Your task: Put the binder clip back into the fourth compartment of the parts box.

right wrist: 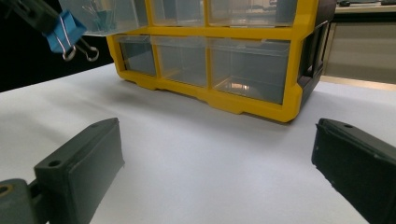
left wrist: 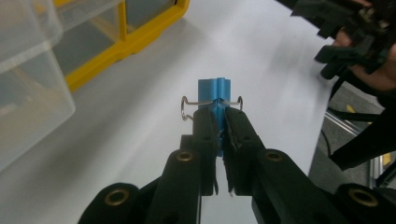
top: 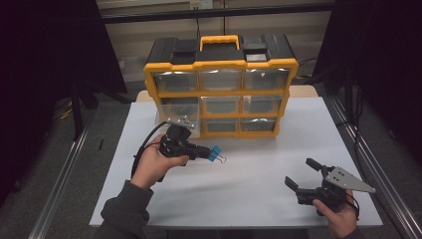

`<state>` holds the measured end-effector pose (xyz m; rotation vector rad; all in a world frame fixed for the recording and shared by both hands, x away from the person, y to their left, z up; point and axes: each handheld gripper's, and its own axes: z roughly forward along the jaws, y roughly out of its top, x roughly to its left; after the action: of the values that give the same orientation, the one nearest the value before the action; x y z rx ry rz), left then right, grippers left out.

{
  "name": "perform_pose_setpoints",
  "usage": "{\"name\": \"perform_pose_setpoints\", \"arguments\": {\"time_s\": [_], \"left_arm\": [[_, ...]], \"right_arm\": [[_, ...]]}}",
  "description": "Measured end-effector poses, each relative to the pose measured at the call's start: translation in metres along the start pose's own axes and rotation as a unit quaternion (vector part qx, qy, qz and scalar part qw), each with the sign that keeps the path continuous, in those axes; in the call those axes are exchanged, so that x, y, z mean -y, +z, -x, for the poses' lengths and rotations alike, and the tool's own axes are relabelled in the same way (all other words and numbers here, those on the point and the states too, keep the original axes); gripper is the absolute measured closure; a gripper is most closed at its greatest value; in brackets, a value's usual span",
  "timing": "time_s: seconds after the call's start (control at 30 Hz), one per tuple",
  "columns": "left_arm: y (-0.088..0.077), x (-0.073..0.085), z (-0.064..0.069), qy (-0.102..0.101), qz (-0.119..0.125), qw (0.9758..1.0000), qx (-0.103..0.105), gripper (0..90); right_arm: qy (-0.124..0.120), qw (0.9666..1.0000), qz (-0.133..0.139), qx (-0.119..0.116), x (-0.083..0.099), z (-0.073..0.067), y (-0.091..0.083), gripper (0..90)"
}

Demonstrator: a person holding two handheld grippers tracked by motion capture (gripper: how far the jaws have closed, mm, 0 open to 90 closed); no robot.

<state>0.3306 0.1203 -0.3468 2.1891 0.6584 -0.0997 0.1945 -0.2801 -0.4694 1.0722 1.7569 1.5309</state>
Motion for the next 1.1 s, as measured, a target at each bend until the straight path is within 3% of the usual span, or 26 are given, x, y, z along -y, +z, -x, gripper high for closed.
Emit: {"name": "perform_pose_setpoints", "arguments": {"time_s": [0.2, 0.37, 0.47, 1.1], "left_arm": [[-0.012, -0.015, 0.002, 0.007, -0.006, 1.0, 0.002, 84.0], [-0.026, -0.028, 0.002, 0.006, 0.004, 1.0, 0.005, 84.1], [-0.032, -0.034, 0.002, 0.012, 0.007, 0.9999, -0.008, 84.1], [-0.077, -0.066, -0.017, -0.012, 0.045, 0.9976, -0.051, 84.1]], "right_arm": [[0.0, 1.0, -0.001, 0.0, 0.0, 0.0, 0.0, 1.4], [0.0, 1.0, 0.0, 0.0, 0.0, 0.0, 0.0, 1.5], [0.0, 1.0, 0.0, 0.0, 0.0, 0.0, 0.0, 1.5], [0.0, 1.0, 0.001, 0.001, 0.0, 0.0, 0.0, 1.4]]}}
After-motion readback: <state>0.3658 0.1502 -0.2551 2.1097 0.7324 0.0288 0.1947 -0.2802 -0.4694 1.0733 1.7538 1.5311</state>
